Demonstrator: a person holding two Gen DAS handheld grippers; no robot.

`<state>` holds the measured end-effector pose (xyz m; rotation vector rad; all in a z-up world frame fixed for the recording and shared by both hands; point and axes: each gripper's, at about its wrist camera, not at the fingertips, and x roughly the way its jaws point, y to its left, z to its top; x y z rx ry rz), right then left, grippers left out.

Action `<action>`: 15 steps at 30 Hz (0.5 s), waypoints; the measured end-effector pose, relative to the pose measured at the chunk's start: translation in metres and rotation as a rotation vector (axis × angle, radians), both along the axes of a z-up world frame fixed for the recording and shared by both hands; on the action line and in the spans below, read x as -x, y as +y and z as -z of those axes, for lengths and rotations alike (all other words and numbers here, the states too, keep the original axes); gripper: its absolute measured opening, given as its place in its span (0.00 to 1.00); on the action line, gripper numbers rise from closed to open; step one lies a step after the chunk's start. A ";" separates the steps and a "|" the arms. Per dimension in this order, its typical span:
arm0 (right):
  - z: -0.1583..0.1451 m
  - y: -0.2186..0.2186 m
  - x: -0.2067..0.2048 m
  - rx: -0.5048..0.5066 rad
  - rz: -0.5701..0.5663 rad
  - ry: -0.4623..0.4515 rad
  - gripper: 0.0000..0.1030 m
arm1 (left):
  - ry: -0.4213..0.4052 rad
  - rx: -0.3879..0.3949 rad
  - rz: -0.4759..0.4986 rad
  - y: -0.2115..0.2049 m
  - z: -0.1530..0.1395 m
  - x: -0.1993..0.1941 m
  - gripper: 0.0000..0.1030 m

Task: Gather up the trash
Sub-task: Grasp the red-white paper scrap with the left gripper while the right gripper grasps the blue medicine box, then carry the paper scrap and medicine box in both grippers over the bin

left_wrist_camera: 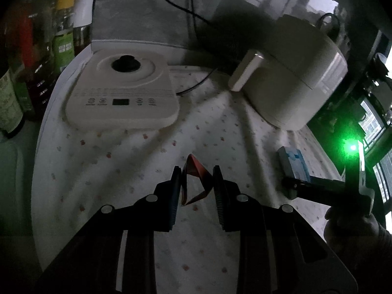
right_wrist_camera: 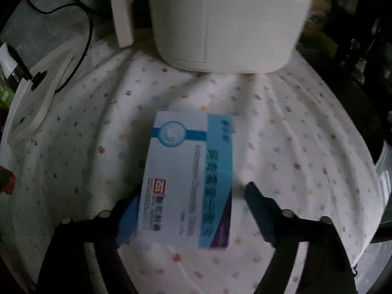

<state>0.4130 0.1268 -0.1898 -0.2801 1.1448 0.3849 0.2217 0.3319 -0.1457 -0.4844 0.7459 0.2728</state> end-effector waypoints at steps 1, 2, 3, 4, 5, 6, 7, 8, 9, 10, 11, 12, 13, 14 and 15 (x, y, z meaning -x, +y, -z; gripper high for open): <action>-0.001 -0.006 0.002 -0.013 0.000 0.004 0.63 | -0.002 -0.004 0.004 -0.004 -0.002 0.001 0.25; -0.001 -0.012 0.003 -0.023 0.000 0.006 0.63 | -0.006 -0.008 0.006 -0.009 -0.003 0.002 0.25; -0.002 -0.017 0.005 -0.032 -0.003 0.005 0.63 | -0.008 -0.013 0.007 -0.013 -0.005 0.004 0.25; -0.002 -0.023 0.008 -0.043 -0.009 0.003 0.62 | -0.010 -0.017 0.007 -0.016 -0.006 0.005 0.25; -0.003 -0.027 0.009 -0.050 -0.013 0.003 0.62 | -0.016 -0.023 0.004 -0.021 -0.009 0.008 0.25; -0.006 -0.033 0.012 -0.063 -0.018 0.001 0.62 | -0.020 -0.026 0.002 -0.025 -0.012 0.009 0.25; -0.010 -0.038 0.016 -0.075 -0.023 -0.005 0.62 | -0.026 -0.032 -0.001 -0.029 -0.015 0.011 0.25; -0.014 -0.044 0.021 -0.089 -0.029 -0.016 0.62 | -0.030 -0.038 -0.003 -0.033 -0.018 0.012 0.25; -0.017 -0.046 0.024 -0.098 -0.031 -0.025 0.62 | -0.036 -0.046 -0.001 -0.037 -0.022 0.013 0.25; -0.020 -0.052 0.027 -0.108 -0.031 -0.032 0.62 | -0.042 -0.055 0.001 -0.043 -0.025 0.013 0.25; -0.023 -0.057 0.030 -0.124 -0.029 -0.032 0.62 | -0.047 -0.061 0.002 -0.048 -0.028 0.013 0.25; -0.026 -0.061 0.031 -0.136 -0.030 -0.030 0.62 | -0.052 -0.067 0.003 -0.053 -0.030 0.013 0.25; -0.030 -0.069 0.035 -0.149 -0.034 -0.032 0.62 | -0.056 -0.069 0.005 -0.058 -0.033 0.013 0.25; -0.033 -0.074 0.039 -0.155 -0.038 -0.038 0.62 | -0.059 -0.072 0.010 -0.067 -0.036 0.012 0.25; -0.038 -0.083 0.043 -0.164 -0.042 -0.046 0.62 | -0.060 -0.078 0.017 -0.075 -0.038 0.012 0.25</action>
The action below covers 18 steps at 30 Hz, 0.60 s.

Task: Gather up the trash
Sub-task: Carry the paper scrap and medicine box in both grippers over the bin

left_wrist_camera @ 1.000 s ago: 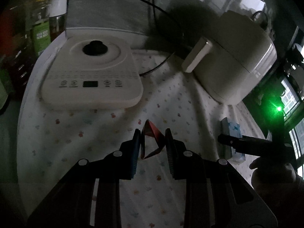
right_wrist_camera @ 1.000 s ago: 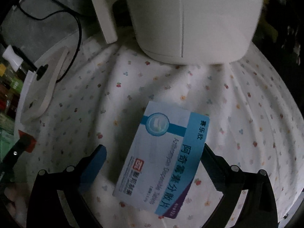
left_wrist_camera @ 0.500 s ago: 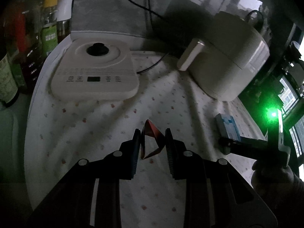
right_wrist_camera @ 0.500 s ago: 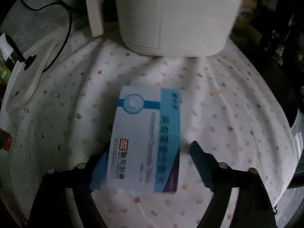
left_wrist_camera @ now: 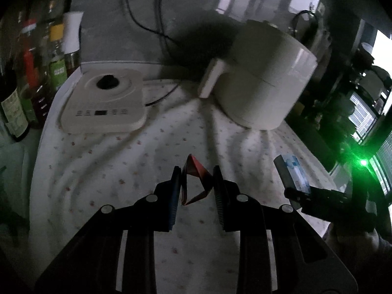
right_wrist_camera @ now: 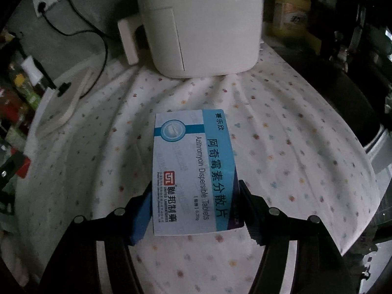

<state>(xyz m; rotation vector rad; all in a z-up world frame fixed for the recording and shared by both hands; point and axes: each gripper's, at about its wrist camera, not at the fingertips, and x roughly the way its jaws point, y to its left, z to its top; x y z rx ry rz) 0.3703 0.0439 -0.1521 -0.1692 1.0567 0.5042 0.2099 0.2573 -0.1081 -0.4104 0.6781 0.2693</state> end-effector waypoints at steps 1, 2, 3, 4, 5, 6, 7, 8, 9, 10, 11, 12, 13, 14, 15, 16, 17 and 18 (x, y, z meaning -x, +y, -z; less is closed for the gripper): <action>-0.004 -0.009 0.004 -0.013 -0.001 -0.005 0.62 | 0.000 -0.008 0.009 -0.009 -0.002 0.000 0.25; -0.007 -0.017 0.008 -0.024 0.000 -0.007 0.62 | 0.002 -0.013 0.015 -0.015 -0.003 0.000 0.25; -0.009 -0.024 0.010 -0.031 0.002 -0.007 0.62 | 0.007 -0.017 0.021 -0.025 -0.005 0.000 0.25; -0.012 -0.036 0.014 -0.043 0.004 -0.004 0.62 | 0.011 -0.017 0.027 -0.035 -0.006 0.000 0.25; -0.015 -0.044 0.017 -0.055 0.005 -0.001 0.62 | 0.011 -0.017 0.031 -0.042 -0.007 0.001 0.25; -0.018 -0.056 0.021 -0.073 0.005 0.003 0.62 | 0.012 -0.021 0.042 -0.054 -0.009 0.002 0.25; -0.022 -0.069 0.026 -0.096 -0.003 0.008 0.62 | 0.014 -0.025 0.051 -0.063 -0.010 0.002 0.25; -0.026 -0.083 0.031 -0.113 -0.007 0.006 0.62 | 0.016 -0.029 0.062 -0.072 -0.011 0.003 0.25; -0.028 -0.093 0.034 -0.118 -0.005 -0.002 0.62 | 0.018 -0.034 0.076 -0.084 -0.012 0.004 0.25; -0.031 -0.105 0.039 -0.125 -0.002 -0.011 0.62 | 0.017 -0.038 0.087 -0.093 -0.013 0.005 0.25; -0.032 -0.111 0.042 -0.130 0.001 -0.017 0.62 | 0.017 -0.039 0.095 -0.101 -0.014 0.005 0.25; -0.035 -0.124 0.046 -0.137 0.007 -0.023 0.62 | 0.017 -0.038 0.107 -0.111 -0.015 0.006 0.25; -0.037 -0.135 0.050 -0.141 0.015 -0.030 0.62 | 0.016 -0.039 0.120 -0.120 -0.016 0.006 0.25; -0.038 -0.142 0.052 -0.144 0.020 -0.034 0.62 | 0.015 -0.041 0.129 -0.128 -0.017 0.007 0.25; -0.040 -0.154 0.056 -0.148 0.029 -0.042 0.62 | 0.014 -0.043 0.141 -0.136 -0.018 0.006 0.25; -0.041 -0.164 0.058 -0.152 0.039 -0.047 0.62 | 0.011 -0.046 0.158 -0.147 -0.020 0.006 0.25; -0.044 -0.177 0.061 -0.155 0.056 -0.054 0.62 | 0.009 -0.048 0.170 -0.155 -0.021 0.006 0.25; -0.046 -0.186 0.062 -0.158 0.068 -0.058 0.62 | 0.007 -0.050 0.184 -0.164 -0.022 0.005 0.25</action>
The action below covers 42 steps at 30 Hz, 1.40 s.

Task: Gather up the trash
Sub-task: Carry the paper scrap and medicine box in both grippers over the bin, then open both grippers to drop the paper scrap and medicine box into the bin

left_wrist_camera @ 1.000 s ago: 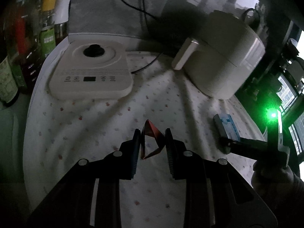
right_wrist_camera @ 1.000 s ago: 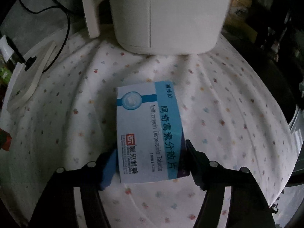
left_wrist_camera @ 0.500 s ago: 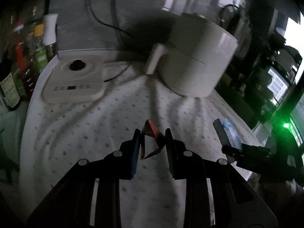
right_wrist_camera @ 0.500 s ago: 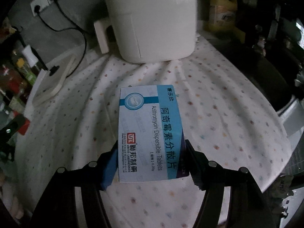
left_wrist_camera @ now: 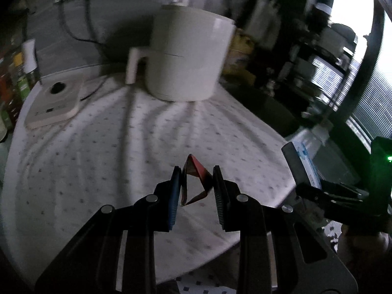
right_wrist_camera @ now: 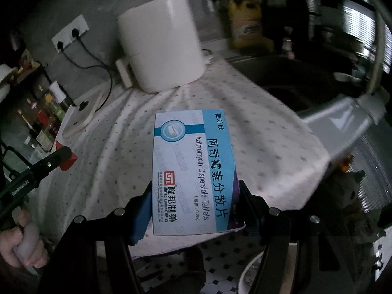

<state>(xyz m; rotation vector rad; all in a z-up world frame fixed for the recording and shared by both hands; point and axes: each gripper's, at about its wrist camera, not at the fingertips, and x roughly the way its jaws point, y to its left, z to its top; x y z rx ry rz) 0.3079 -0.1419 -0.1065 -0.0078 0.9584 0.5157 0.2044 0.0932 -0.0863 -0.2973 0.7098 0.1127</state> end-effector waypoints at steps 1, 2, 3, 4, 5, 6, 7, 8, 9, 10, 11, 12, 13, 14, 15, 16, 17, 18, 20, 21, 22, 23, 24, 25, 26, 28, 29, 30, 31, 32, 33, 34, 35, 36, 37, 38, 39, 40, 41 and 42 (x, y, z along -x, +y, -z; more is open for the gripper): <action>-0.002 -0.012 0.003 -0.005 0.016 -0.004 0.62 | -0.001 0.001 0.016 -0.009 -0.001 0.000 0.25; -0.004 -0.022 0.006 -0.010 0.030 -0.007 0.62 | -0.002 0.001 0.029 -0.017 -0.002 -0.001 0.25; -0.006 -0.032 0.008 -0.013 0.043 -0.011 0.62 | -0.003 0.001 0.047 -0.027 -0.004 -0.002 0.25; -0.008 -0.040 0.009 -0.017 0.056 -0.014 0.62 | -0.003 0.001 0.061 -0.034 -0.004 -0.003 0.25; -0.009 -0.049 0.011 -0.020 0.070 -0.017 0.62 | -0.003 -0.001 0.078 -0.042 -0.005 -0.004 0.25; -0.011 -0.060 0.013 -0.026 0.089 -0.021 0.62 | -0.004 -0.003 0.098 -0.052 -0.006 -0.005 0.25; -0.013 -0.069 0.015 -0.030 0.105 -0.024 0.62 | -0.005 -0.003 0.118 -0.061 -0.007 -0.006 0.25; -0.014 -0.081 0.018 -0.033 0.127 -0.028 0.62 | -0.005 -0.003 0.132 -0.068 -0.008 -0.007 0.25; -0.015 -0.090 0.020 -0.034 0.143 -0.030 0.62 | -0.006 -0.003 0.150 -0.077 -0.008 -0.008 0.25; -0.015 -0.100 0.023 -0.035 0.161 -0.031 0.62 | -0.005 -0.001 0.176 -0.088 -0.007 -0.010 0.25; -0.016 -0.111 0.027 -0.034 0.180 -0.033 0.62 | -0.004 0.001 0.190 -0.095 -0.008 -0.011 0.25; -0.015 -0.121 0.030 -0.031 0.198 -0.034 0.62 | -0.003 0.003 0.213 -0.105 -0.007 -0.013 0.25; -0.014 -0.129 0.033 -0.028 0.211 -0.035 0.62 | -0.001 0.005 0.228 -0.112 -0.006 -0.014 0.25; -0.012 -0.141 0.037 -0.023 0.235 -0.034 0.62 | 0.004 0.009 0.252 -0.123 -0.003 -0.016 0.25; -0.011 -0.148 0.039 -0.020 0.250 -0.032 0.62 | 0.011 0.013 0.274 -0.132 0.000 -0.017 0.25; -0.009 -0.158 0.043 -0.018 0.271 -0.027 0.62 | 0.019 0.017 0.297 -0.142 0.003 -0.018 0.25; -0.006 -0.171 0.047 -0.015 0.298 -0.021 0.62 | 0.025 0.021 0.312 -0.149 0.006 -0.020 0.25; -0.004 -0.178 0.049 -0.013 0.314 -0.018 0.62 | 0.034 0.025 0.331 -0.159 0.010 -0.021 0.25; 0.000 -0.198 0.057 -0.003 0.354 -0.010 0.62 | 0.058 0.039 0.369 -0.175 0.020 -0.024 0.25; 0.003 -0.206 0.062 0.002 0.373 -0.005 0.62 | 0.073 0.048 0.391 -0.185 0.026 -0.026 0.25; 0.006 -0.218 0.067 0.010 0.397 0.001 0.62 | 0.089 0.054 0.414 -0.194 0.033 -0.028 0.25; 0.009 -0.227 0.072 0.019 0.417 0.007 0.62 | 0.100 0.057 0.430 -0.201 0.038 -0.030 0.25; 0.011 -0.232 0.076 0.025 0.429 0.010 0.62 | 0.118 0.064 0.455 -0.211 0.045 -0.031 0.25; 0.014 -0.241 0.081 0.034 0.448 0.017 0.62 | 0.130 0.067 0.472 -0.218 0.050 -0.031 0.25; 0.019 -0.252 0.087 0.044 0.475 0.028 0.62 | 0.152 0.072 0.498 -0.229 0.059 -0.033 0.25; 0.028 -0.267 0.096 0.055 0.514 0.049 0.62 | 0.192 0.079 0.542 -0.246 0.075 -0.036 0.25; 0.033 -0.275 0.101 0.060 0.534 0.060 0.62 | 0.211 0.083 0.563 -0.254 0.083 -0.038 0.25; 0.036 -0.280 0.104 0.063 0.550 0.068 0.62 | 0.223 0.084 0.578 -0.259 0.088 -0.038 0.25; 0.041 -0.286 0.109 0.065 0.569 0.079 0.62 | 0.237 0.086 0.596 -0.264 0.095 -0.038 0.26; 0.046 -0.292 0.114 0.067 0.590 0.093 0.62 | 0.257 0.087 0.618 -0.272 0.104 -0.039 0.26; 0.050 -0.297 0.118 0.070 0.602 0.101 0.62 | 0.273 0.088 0.633 -0.277 0.112 -0.039 0.26; 0.053 -0.299 0.122 0.073 0.609 0.105 0.62 | 0.289 0.088 0.646 -0.283 0.119 -0.040 0.26; 0.057 -0.302 0.127 0.078 0.618 0.111 0.62 | 0.308 0.090 0.660 -0.288 0.128 -0.040 0.26; 0.062 -0.305 0.131 0.085 0.628 0.122 0.62 | 0.322 0.091 0.670 -0.293 0.135 -0.040 0.26; 0.068 -0.308 0.135 0.091 0.637 0.134 0.62 | 0.340 0.093 0.683 -0.299 0.145 -0.041 0.26; 0.072 -0.310 0.138 0.096 0.645 0.144 0.62 | 0.351 0.095 0.690 -0.302 0.151 -0.040 0.26; 0.079 -0.313 0.142 0.105 0.656 0.159 0.62 | 0.366 0.098 0.699 -0.306 0.160 -0.041 0.26; 0.086 -0.315 0.145 0.111 0.664 0.172 0.62 | 0.380 0.101 0.707 -0.310 0.168 -0.042 0.26; 0.093 -0.318 0.149 0.115 0.671 0.186 0.62 | 0.392 0.102 0.716 -0.314 0.175 -0.045 0.26; 0.099 -0.319 0.150 0.118 0.675 0.196 0.62 | 0.400 0.101 0.723 -0.316 0.181 -0.044 0.26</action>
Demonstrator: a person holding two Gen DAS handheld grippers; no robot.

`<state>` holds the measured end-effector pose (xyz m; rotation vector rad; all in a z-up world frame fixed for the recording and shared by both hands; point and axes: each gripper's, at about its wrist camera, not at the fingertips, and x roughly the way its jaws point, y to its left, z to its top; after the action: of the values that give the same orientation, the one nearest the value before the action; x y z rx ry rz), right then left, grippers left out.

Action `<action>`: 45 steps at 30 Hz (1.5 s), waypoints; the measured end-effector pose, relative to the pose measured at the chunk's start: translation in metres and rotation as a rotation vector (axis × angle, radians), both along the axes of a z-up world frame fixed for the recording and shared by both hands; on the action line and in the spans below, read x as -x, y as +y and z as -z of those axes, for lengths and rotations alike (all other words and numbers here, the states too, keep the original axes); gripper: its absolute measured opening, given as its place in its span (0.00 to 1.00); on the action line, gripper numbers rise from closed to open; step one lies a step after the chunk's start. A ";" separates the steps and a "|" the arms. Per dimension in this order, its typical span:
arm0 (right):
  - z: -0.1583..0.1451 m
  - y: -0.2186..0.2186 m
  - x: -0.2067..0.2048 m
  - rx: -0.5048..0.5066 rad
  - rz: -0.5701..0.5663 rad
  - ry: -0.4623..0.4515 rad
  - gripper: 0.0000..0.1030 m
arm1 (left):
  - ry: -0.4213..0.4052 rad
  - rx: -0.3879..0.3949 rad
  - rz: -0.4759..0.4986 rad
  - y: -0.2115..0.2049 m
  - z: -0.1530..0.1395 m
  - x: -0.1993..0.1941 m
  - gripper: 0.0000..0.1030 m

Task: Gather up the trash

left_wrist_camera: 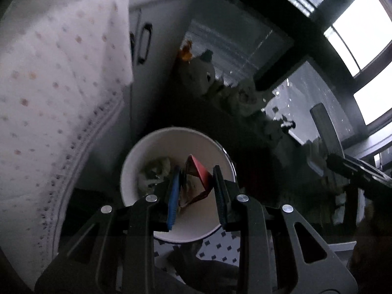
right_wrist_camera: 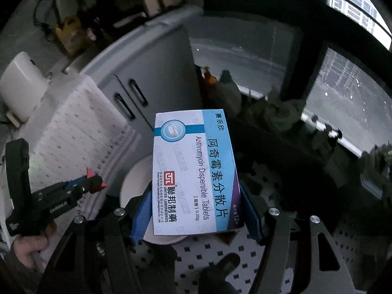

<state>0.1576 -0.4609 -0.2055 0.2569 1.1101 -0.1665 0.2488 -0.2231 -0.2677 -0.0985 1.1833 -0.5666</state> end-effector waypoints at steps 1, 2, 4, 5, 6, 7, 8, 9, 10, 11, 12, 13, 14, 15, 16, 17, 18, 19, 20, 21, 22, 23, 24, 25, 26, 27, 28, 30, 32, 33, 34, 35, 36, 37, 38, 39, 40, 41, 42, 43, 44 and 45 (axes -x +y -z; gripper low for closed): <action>0.008 -0.002 0.002 -0.003 0.007 0.015 0.62 | 0.008 -0.002 0.010 -0.004 0.007 0.000 0.26; 0.016 -0.002 0.004 -0.007 0.010 0.029 0.62 | 0.018 -0.004 0.018 -0.007 0.014 -0.002 0.26; 0.030 -0.003 0.006 -0.001 0.009 0.048 0.62 | 0.040 -0.006 0.025 -0.014 0.029 -0.006 0.26; 0.035 -0.002 0.006 0.000 0.007 0.055 0.62 | 0.049 -0.004 0.028 -0.016 0.034 -0.008 0.27; 0.042 -0.002 0.006 -0.004 0.008 0.065 0.62 | 0.061 -0.002 0.033 -0.018 0.042 -0.009 0.27; 0.050 -0.002 0.005 -0.012 0.010 0.074 0.62 | 0.070 -0.004 0.039 -0.022 0.049 -0.011 0.27; 0.055 -0.002 0.005 -0.018 0.010 0.079 0.62 | 0.075 -0.004 0.043 -0.025 0.054 -0.012 0.27; 0.061 -0.001 0.003 -0.025 0.013 0.087 0.62 | 0.083 0.006 0.050 -0.028 0.059 -0.013 0.27; 0.068 0.000 0.003 -0.030 0.015 0.094 0.62 | 0.091 0.016 0.058 -0.031 0.066 -0.015 0.31; 0.074 0.001 0.002 -0.033 0.016 0.100 0.62 | 0.096 0.022 0.066 -0.033 0.071 -0.015 0.40; 0.078 0.002 0.001 -0.034 0.017 0.104 0.62 | 0.103 0.026 0.080 -0.036 0.076 -0.017 0.47; 0.083 0.003 0.001 -0.028 0.017 0.110 0.62 | 0.100 0.027 0.091 -0.035 0.079 -0.018 0.60; 0.087 0.005 0.000 -0.030 0.015 0.116 0.62 | 0.084 0.022 0.084 -0.034 0.080 -0.020 0.63; 0.091 0.005 -0.001 -0.040 0.015 0.122 0.62 | 0.078 0.025 0.076 -0.032 0.081 -0.021 0.66; 0.095 0.007 -0.003 -0.045 0.014 0.129 0.62 | 0.079 0.037 0.067 -0.027 0.082 -0.023 0.71; 0.098 0.008 -0.005 -0.046 0.010 0.136 0.62 | 0.075 0.036 0.056 -0.022 0.081 -0.022 0.74; 0.102 0.013 -0.007 -0.046 -0.001 0.140 0.62 | 0.067 0.028 0.044 -0.017 0.080 -0.023 0.74; 0.105 0.017 -0.009 -0.046 -0.011 0.142 0.62 | 0.060 0.022 0.028 -0.009 0.079 -0.023 0.75; 0.107 0.020 -0.012 -0.047 -0.020 0.143 0.62 | 0.058 0.021 0.017 -0.003 0.078 -0.022 0.76; 0.110 0.025 -0.016 -0.049 -0.030 0.143 0.62 | 0.056 0.021 0.000 0.005 0.075 -0.023 0.77; 0.111 0.028 -0.018 -0.051 -0.034 0.143 0.62 | 0.052 0.022 -0.010 0.010 0.073 -0.023 0.79; 0.113 0.033 -0.022 -0.054 -0.043 0.143 0.62 | 0.044 0.024 -0.021 0.017 0.070 -0.022 0.82; 0.115 0.037 -0.025 -0.055 -0.050 0.144 0.62 | 0.031 0.020 -0.025 0.023 0.066 -0.022 0.83; 0.118 0.041 -0.029 -0.059 -0.061 0.146 0.62 | 0.020 0.008 -0.029 0.028 0.064 -0.021 0.86; 0.119 0.044 -0.032 -0.062 -0.069 0.147 0.62 | 0.015 -0.002 -0.036 0.033 0.062 -0.021 0.87; 0.122 0.051 -0.036 -0.066 -0.084 0.148 0.62 | 0.015 -0.001 -0.044 0.038 0.060 -0.021 0.87; 0.124 0.055 -0.039 -0.066 -0.095 0.149 0.62 | 0.017 0.006 -0.058 0.046 0.058 -0.021 0.87; 0.127 0.066 -0.046 -0.062 -0.130 0.147 0.62 | 0.014 -0.001 -0.074 0.056 0.056 -0.020 0.88; 0.130 0.076 -0.050 -0.034 -0.170 0.137 0.70 | 0.013 -0.014 -0.088 0.065 0.054 -0.019 0.88; 0.132 0.081 -0.051 0.002 -0.190 0.135 0.79 | 0.016 -0.020 -0.098 0.068 0.053 -0.018 0.88; 0.133 0.083 -0.050 0.030 -0.193 0.141 0.89 | 0.020 -0.023 -0.109 0.073 0.052 -0.018 0.88; 0.132 0.083 -0.047 0.030 -0.185 0.145 0.89 | 0.025 -0.029 -0.119 0.077 0.050 -0.017 0.88; 0.131 0.082 -0.045 0.014 -0.181 0.153 0.90 | 0.026 -0.037 -0.123 0.079 0.046 -0.016 0.88; 0.129 0.081 -0.042 0.001 -0.176 0.167 0.91 | 0.023 -0.045 -0.123 0.082 0.039 -0.013 0.88; 0.126 0.080 -0.040 0.003 -0.174 0.172 0.92 | 0.019 -0.047 -0.120 0.083 0.034 -0.011 0.90; 0.121 0.081 -0.037 0.015 -0.179 0.174 0.92 | 0.013 -0.049 -0.115 0.085 0.028 -0.009 0.92; 0.116 0.082 -0.034 0.028 -0.187 0.174 0.92 | 0.009 -0.051 -0.112 0.086 0.023 -0.009 0.94; 0.109 0.084 -0.032 0.044 -0.192 0.176 0.92 | 0.003 -0.051 -0.110 0.089 0.015 -0.009 0.94; 0.106 0.084 -0.031 0.050 -0.190 0.176 0.92 | 0.003 -0.046 -0.110 0.091 0.010 -0.009 0.94; 0.102 0.085 -0.030 0.054 -0.181 0.175 0.92 | 0.005 -0.040 -0.110 0.093 0.006 -0.010 0.94; 0.096 0.087 -0.030 0.058 -0.163 0.175 0.92 | 0.008 -0.029 -0.105 0.095 0.001 -0.012 0.94; 0.092 0.089 -0.030 0.060 -0.148 0.175 0.92 | 0.006 -0.021 -0.091 0.097 -0.004 -0.014 0.94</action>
<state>0.1875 -0.3724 -0.2974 0.1073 1.2910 -0.0908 0.2624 -0.1265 -0.2637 -0.1355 1.1847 -0.4738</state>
